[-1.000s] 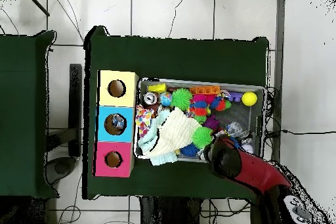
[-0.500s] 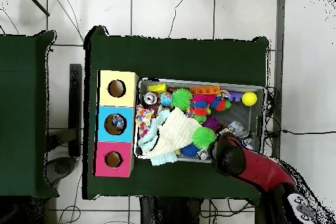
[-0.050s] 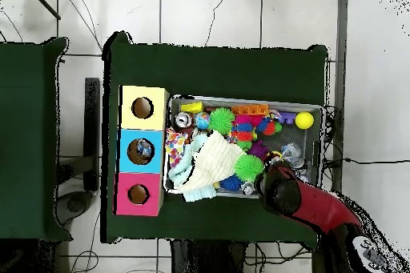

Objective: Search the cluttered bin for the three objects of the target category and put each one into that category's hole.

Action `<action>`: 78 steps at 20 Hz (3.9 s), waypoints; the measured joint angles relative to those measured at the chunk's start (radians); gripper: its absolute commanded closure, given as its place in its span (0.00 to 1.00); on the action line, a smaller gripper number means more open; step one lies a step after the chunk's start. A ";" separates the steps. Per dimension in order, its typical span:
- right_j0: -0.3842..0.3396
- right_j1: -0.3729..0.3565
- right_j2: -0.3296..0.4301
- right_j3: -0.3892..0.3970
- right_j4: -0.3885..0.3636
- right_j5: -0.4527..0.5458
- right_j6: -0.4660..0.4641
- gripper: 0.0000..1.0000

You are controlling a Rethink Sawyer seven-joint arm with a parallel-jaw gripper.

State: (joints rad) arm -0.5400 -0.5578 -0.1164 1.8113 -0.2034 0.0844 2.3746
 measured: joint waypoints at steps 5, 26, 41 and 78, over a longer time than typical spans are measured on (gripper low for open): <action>0.000 0.000 0.001 0.000 0.000 0.000 0.000 0.00; -0.043 0.021 0.024 -0.073 -0.015 0.000 0.000 0.00; -0.044 0.116 0.029 -0.146 -0.060 0.000 0.000 0.00; -0.019 0.154 -0.033 -0.253 -0.126 0.000 0.000 0.00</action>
State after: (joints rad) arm -0.5587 -0.4041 -0.1495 1.5580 -0.3295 0.0843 2.3746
